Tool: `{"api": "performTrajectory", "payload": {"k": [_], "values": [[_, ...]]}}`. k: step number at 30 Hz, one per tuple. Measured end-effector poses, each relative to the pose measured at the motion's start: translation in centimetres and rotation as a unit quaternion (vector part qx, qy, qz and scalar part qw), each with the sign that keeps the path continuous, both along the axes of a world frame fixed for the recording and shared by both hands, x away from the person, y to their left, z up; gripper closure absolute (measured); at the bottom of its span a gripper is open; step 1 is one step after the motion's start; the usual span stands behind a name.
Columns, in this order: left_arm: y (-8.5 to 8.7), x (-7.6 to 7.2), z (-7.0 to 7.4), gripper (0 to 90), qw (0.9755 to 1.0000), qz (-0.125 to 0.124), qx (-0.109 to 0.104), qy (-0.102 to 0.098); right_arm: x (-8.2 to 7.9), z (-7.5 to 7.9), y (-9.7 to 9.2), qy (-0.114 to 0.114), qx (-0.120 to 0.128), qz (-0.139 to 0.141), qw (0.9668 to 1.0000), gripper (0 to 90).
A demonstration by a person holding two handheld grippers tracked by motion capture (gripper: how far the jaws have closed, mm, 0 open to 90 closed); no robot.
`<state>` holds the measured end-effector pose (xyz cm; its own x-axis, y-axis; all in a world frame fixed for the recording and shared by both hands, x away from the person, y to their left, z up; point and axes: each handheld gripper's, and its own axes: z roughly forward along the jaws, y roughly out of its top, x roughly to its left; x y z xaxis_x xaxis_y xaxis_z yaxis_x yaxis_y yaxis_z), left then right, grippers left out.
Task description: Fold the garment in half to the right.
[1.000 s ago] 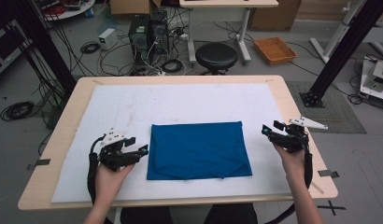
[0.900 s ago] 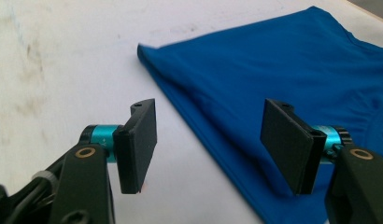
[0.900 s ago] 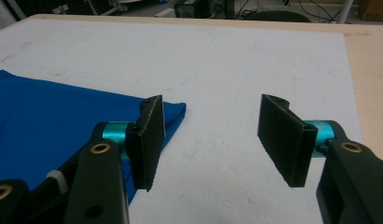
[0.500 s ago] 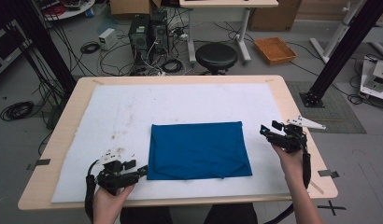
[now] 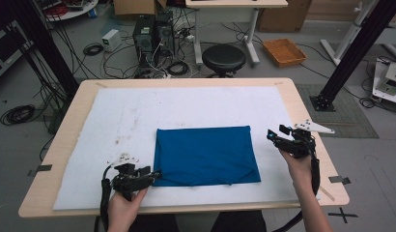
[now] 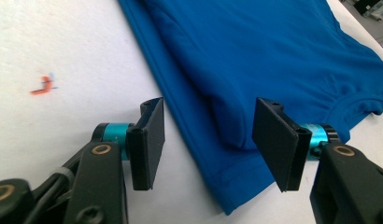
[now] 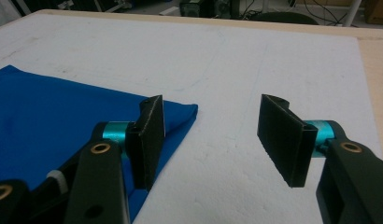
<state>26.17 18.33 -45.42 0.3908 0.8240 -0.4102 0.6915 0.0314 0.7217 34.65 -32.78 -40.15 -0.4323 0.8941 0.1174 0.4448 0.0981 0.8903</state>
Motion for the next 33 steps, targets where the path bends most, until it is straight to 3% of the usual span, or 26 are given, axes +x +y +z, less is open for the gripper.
{"api": "performTrajectory", "payload": {"k": [7, 13, 22, 27, 33], "values": [[-1.1, 0.0, 0.1, 49.4, 0.9998, -0.006, 0.019, -0.006, 0.0, 0.4, 1.5, -0.006, -0.004, 0.014, 0.9999, 41.4], [-1.8, 0.3, 0.0, 66.0, 0.9994, -0.009, 0.032, -0.006, 0.5, 0.9, 4.7, -0.009, -0.017, 0.043, 0.9989, 42.0], [-2.0, 0.4, 0.0, 77.7, 0.9993, -0.008, 0.037, -0.005, 2.5, 1.2, 12.0, 0.002, -0.036, 0.101, 0.9942, 47.0], [-2.1, 0.3, -0.1, 81.5, 0.9991, -0.007, 0.041, -0.008, 4.3, 1.2, 16.8, 0.015, -0.035, 0.144, 0.9889, 52.1], [-2.1, 0.3, -0.1, 83.2, 0.999, -0.006, 0.043, -0.009, 6.7, 0.3, 23.0, 0.051, -0.03, 0.182, 0.9815, 57.1]]}}
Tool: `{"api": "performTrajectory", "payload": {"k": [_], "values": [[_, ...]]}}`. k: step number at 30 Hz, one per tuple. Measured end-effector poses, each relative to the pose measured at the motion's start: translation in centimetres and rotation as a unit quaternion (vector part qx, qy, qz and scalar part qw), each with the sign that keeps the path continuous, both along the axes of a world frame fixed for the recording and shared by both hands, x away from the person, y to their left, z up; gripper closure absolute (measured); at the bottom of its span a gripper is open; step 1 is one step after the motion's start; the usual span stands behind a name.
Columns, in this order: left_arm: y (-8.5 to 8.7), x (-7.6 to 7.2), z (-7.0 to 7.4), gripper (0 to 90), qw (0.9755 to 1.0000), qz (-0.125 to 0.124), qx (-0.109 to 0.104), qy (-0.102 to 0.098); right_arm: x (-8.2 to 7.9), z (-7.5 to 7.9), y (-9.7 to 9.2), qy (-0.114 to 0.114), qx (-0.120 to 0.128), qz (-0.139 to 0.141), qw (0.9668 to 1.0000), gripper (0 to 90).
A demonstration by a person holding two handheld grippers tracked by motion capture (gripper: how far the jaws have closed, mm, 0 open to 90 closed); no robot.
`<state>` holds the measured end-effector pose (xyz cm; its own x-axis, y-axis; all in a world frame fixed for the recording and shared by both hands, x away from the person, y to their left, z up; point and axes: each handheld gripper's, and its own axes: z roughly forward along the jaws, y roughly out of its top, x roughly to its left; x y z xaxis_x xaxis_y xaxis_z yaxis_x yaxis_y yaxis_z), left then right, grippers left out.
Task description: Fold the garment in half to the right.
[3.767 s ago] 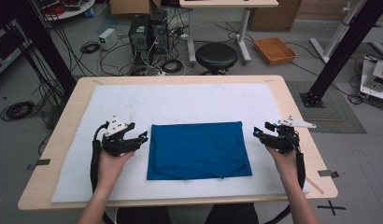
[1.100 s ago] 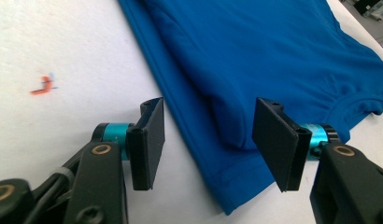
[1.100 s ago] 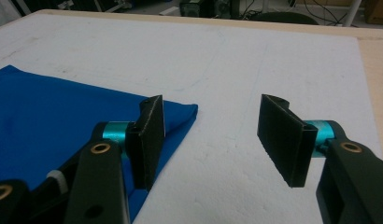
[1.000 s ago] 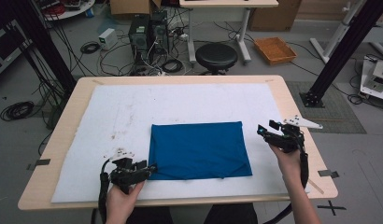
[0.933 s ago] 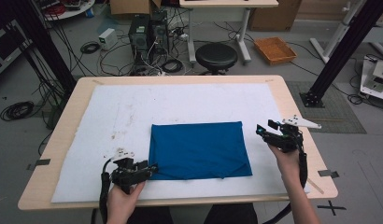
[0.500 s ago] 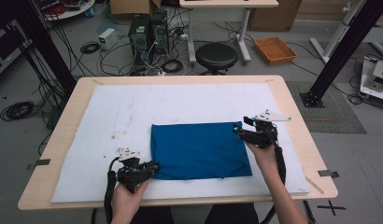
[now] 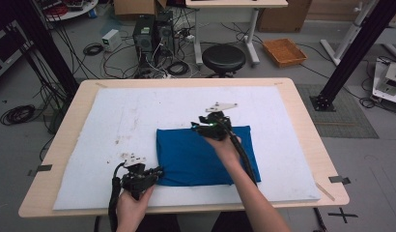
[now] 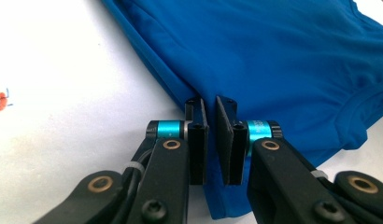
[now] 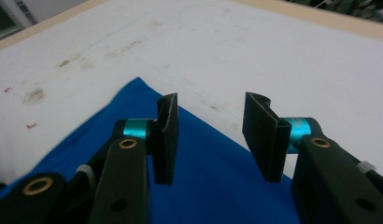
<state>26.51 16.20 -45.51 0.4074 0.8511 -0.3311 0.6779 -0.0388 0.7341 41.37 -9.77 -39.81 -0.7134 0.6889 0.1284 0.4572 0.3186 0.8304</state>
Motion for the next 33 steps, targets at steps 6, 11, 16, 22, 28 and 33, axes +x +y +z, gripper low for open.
{"api": "performTrajectory", "payload": {"k": [6, 11, 16, 22, 28, 33], "values": [[0.1, 0.1, 0.0, 83.2, 1.0, -0.002, -0.006, 0.003, 1.9, -1.1, 6.1, 0.015, -0.032, 0.022, 0.9991, 64.2], [0.2, 0.1, -0.1, 83.1, 0.9999, -0.004, -0.009, 0.004, 3.2, -2.1, 10.2, 0.027, -0.059, 0.029, 0.9975, 67.1], [0.3, 0.1, -0.1, 83.1, 0.9999, -0.003, -0.011, 0.007, 3.7, -3.1, 13.0, 0.034, -0.089, 0.041, 0.9946, 69.5], [0.2, 0.1, -0.1, 83.1, 0.9999, -0.003, -0.012, 0.005, 4.2, -3.9, 14.4, 0.045, -0.11, 0.045, 0.9918, 74.4], [0.3, 0.1, -0.1, 83.1, 0.9999, -0.001, -0.012, 0.007, 4.1, -4.2, 14.6, 0.041, -0.125, 0.05, 0.9901, 87.2], [0.2, 0.0, 0.0, 83.2, 0.9999, -0.002, -0.011, 0.003, 4.1, -3.8, 14.4, 0.037, -0.112, 0.051, 0.9916, 88.1]]}}
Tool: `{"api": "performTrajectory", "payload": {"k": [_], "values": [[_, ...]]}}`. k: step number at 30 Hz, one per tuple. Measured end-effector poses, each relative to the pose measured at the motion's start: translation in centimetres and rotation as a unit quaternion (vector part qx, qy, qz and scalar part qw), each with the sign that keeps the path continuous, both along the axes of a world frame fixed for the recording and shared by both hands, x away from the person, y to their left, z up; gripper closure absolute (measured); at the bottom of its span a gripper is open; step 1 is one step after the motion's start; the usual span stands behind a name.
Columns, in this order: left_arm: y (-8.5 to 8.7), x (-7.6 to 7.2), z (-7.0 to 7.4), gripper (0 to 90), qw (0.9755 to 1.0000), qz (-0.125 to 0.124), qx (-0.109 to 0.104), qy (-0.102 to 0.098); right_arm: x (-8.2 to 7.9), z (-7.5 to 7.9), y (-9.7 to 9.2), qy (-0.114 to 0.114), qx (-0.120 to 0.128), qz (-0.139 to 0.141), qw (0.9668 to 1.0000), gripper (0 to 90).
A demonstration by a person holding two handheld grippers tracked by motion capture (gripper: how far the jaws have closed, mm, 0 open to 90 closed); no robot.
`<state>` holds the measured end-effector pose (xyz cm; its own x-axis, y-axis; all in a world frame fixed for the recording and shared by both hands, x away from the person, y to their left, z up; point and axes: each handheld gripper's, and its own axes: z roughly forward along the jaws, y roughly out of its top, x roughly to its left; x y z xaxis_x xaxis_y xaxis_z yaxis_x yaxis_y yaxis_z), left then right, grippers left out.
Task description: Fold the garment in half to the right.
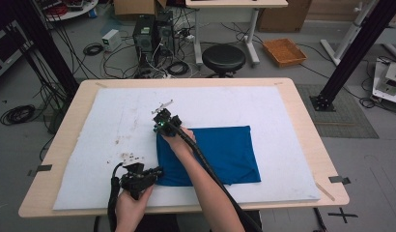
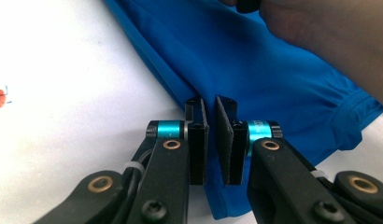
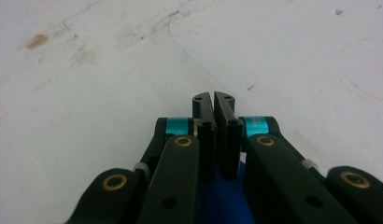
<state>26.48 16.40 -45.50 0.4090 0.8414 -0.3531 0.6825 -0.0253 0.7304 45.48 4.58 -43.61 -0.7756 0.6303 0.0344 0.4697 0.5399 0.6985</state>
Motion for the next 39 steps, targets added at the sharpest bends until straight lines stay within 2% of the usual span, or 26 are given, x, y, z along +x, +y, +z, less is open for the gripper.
{"api": "performTrajectory", "payload": {"k": [5, 9, 13, 19, 24, 32, 39], "values": [[-0.4, -0.3, 0.6, 83.2, 0.9998, -0.012, 0.007, -0.013, -0.1, 1.6, -1.0, -0.002, 0.033, 0.002, 0.9994, 88.1], [-1.0, -0.6, 2.2, 83.4, 0.999, -0.027, 0.0, -0.035, -0.1, 3.3, -2.5, -0.008, 0.057, 0.008, 0.9983, 88.0], [-2.3, -0.6, 3.8, 83.5, 0.9975, -0.05, -0.009, -0.049, -0.3, 5.0, -4.7, -0.013, 0.079, 0.016, 0.9966, 87.9], [-5.9, -0.1, 5.3, 83.6, 0.9938, -0.086, -0.015, -0.069, -0.3, 7.0, -9.3, -0.028, 0.089, 0.023, 0.9954, 88.0], [-9.3, 0.8, 5.4, 83.5, 0.9908, -0.112, -0.024, -0.072, -0.2, 7.9, -13.5, -0.029, 0.101, 0.006, 0.9945, 87.9], [-15.0, 1.9, 5.0, 83.6, 0.9867, -0.144, -0.022, -0.072, 0.0, 7.8, -19.1, -0.027, 0.095, -0.017, 0.9949, 88.0], [-19.7, 3.1, 3.9, 83.7, 0.9828, -0.173, -0.03, -0.057, 0.0, 7.1, -23.6, -0.021, 0.087, -0.042, 0.9951, 88.0]]}}
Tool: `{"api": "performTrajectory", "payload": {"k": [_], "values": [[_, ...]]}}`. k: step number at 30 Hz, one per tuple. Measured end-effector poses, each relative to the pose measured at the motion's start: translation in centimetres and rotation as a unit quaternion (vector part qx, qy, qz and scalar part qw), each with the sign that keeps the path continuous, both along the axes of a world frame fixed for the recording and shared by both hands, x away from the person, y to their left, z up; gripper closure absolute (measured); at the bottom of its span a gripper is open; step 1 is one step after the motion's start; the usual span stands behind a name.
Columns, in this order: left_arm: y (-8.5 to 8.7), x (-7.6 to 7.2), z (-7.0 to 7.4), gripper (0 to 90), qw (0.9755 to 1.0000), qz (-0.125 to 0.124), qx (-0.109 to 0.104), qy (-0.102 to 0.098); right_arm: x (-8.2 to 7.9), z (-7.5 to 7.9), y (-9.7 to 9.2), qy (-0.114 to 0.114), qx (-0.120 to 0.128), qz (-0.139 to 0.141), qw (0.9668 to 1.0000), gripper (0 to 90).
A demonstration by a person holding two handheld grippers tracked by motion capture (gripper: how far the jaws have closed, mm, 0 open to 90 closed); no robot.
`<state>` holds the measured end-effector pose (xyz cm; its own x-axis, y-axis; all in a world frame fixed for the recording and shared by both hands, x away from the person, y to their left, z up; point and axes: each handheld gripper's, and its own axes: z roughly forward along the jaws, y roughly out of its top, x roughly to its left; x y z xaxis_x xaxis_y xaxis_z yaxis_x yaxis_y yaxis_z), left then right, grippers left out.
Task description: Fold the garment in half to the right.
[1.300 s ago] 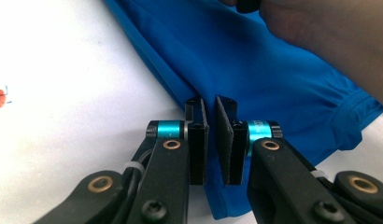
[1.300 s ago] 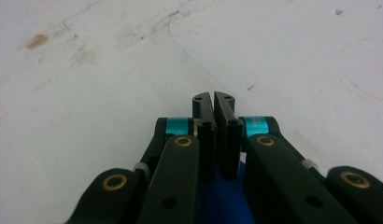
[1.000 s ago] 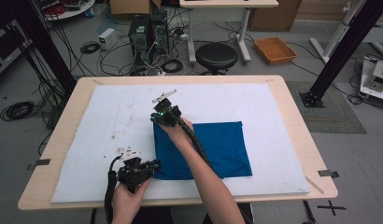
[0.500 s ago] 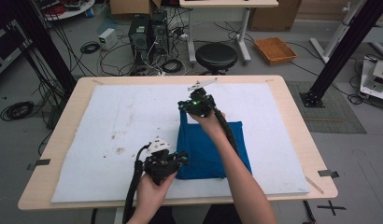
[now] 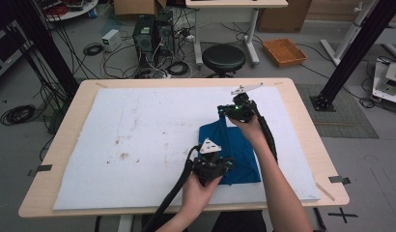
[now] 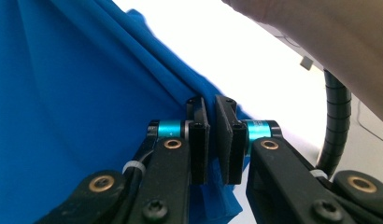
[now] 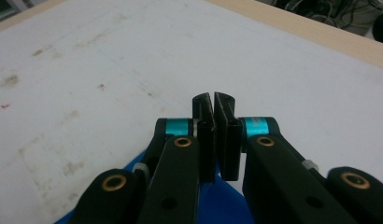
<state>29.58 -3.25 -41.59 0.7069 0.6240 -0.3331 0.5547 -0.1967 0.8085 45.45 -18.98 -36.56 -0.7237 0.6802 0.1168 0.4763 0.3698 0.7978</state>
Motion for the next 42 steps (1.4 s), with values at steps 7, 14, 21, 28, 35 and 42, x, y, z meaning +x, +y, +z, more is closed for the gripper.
{"api": "performTrajectory", "payload": {"k": [7, 14, 21, 28, 35, 42], "values": [[-3.4, 0.8, -1.0, 83.8, 0.9997, -0.019, 0.012, 0.009, 0.0, -0.9, -3.5, 0.009, -0.019, -0.028, 0.9994, 88.0], [-5.5, 1.2, -1.8, 83.6, 0.9993, -0.032, 0.012, 0.013, 0.1, -2.3, -5.7, 0.011, -0.044, -0.058, 0.9973, 87.9], [-5.7, 0.6, -2.0, 58.8, 0.997, -0.071, -0.022, -0.019, -0.2, -3.1, -6.7, 0.005, -0.064, -0.112, 0.9917, 77.9], [-2.9, -0.1, -0.5, 55.5, 0.9963, -0.062, -0.011, -0.058, -1.3, -4.0, -7.7, 0.02, -0.039, -0.143, 0.9887, 68.1], [2.3, 0.0, 0.6, 54.1, 0.9965, -0.025, 0.005, -0.08, -1.8, -5.0, -7.2, 0.011, -0.05, -0.142, 0.9885, 87.6], [7.2, 0.3, 0.6, 54.1, 0.9961, 0.018, 0.023, -0.084, -1.8, -5.8, -8.5, 0.012, -0.039, -0.18, 0.9828, 89.0]]}}
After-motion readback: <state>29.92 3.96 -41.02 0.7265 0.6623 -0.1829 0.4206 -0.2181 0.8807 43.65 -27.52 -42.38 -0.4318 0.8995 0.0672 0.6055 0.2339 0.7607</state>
